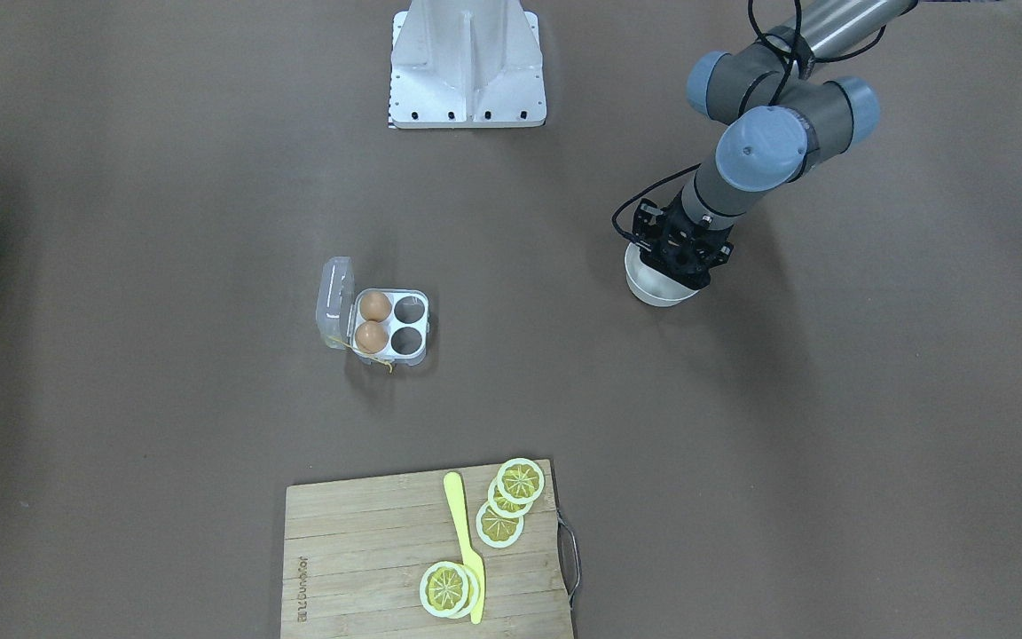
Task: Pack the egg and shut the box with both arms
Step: 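Close the left gripper on the brown egg and lift it from the bowl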
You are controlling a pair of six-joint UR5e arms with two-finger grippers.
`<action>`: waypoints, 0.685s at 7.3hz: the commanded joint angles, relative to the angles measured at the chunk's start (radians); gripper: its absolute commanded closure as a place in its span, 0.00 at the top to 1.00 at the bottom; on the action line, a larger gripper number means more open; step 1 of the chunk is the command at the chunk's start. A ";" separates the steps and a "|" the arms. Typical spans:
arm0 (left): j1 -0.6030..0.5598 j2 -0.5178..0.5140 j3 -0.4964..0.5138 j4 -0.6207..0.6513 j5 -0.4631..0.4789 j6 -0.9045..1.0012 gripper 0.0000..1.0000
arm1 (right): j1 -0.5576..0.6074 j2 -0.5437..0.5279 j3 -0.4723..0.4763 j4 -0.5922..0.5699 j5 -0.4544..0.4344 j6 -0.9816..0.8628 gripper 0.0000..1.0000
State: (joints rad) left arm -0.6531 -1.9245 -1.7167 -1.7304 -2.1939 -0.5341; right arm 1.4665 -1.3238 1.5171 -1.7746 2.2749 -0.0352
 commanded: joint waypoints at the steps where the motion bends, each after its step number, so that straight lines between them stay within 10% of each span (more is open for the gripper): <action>1: -0.014 -0.008 -0.004 -0.001 -0.003 0.009 0.42 | 0.000 0.000 0.000 0.000 0.000 0.000 1.00; 5: -0.117 -0.037 -0.026 -0.005 -0.046 0.008 0.42 | 0.000 0.000 0.000 -0.003 0.000 0.000 1.00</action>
State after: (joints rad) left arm -0.7437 -1.9482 -1.7409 -1.7346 -2.2279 -0.5250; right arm 1.4665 -1.3238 1.5171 -1.7772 2.2749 -0.0353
